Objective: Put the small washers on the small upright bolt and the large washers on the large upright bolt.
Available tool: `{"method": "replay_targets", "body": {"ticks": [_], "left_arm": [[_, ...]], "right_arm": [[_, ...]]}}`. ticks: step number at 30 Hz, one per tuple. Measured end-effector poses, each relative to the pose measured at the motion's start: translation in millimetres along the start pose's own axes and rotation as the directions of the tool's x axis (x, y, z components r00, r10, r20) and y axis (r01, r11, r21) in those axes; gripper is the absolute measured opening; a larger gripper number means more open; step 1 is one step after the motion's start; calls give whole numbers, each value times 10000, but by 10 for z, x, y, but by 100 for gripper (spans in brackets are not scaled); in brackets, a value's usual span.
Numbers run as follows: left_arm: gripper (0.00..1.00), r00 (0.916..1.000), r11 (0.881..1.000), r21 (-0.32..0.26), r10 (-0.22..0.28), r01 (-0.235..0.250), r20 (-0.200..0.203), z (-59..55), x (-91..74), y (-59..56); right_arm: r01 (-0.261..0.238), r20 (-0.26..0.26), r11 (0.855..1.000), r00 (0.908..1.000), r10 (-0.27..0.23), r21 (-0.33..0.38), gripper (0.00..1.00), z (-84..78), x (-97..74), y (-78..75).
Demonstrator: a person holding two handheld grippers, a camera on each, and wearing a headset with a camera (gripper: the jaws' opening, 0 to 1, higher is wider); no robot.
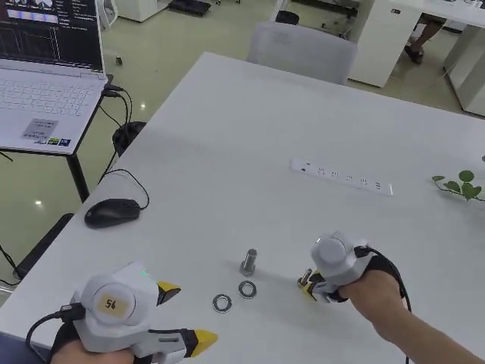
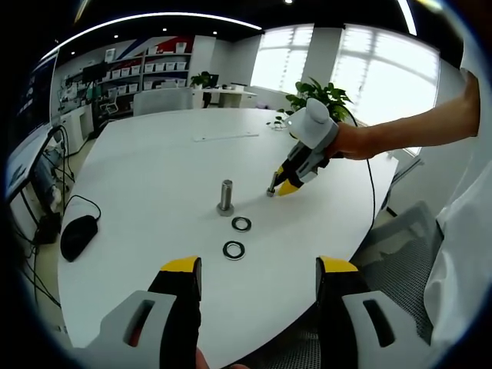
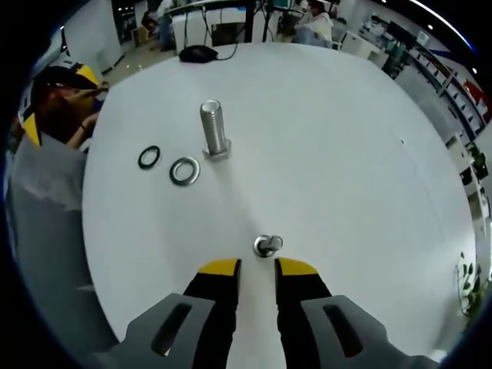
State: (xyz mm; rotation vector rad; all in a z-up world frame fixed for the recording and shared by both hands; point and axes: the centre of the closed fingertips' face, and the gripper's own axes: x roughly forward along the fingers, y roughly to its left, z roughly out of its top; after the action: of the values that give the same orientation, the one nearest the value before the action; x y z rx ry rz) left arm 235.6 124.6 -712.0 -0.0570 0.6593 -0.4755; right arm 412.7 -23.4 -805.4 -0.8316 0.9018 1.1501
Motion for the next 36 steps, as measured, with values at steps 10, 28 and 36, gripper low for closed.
{"method": "replay_targets", "body": {"ticks": [10, 28, 36], "left_arm": [[60, 9999, 9999, 66, -153, 153, 80, 10, 28, -22], [60, 9994, 9996, 86, -263, 261, 244, 16, 54, -39], [60, 9993, 9994, 28, -337, 337, 132, -69, 73, -85]], "right_arm": [[233, 244, 9987, 9994, -244, 462, 22, -263, -191, 125], [-680, 427, 9958, 9969, 654, 617, 26, -405, -189, 809], [-1047, 629, 9942, 9927, 1031, 227, 28, -151, -92, 912]]}}
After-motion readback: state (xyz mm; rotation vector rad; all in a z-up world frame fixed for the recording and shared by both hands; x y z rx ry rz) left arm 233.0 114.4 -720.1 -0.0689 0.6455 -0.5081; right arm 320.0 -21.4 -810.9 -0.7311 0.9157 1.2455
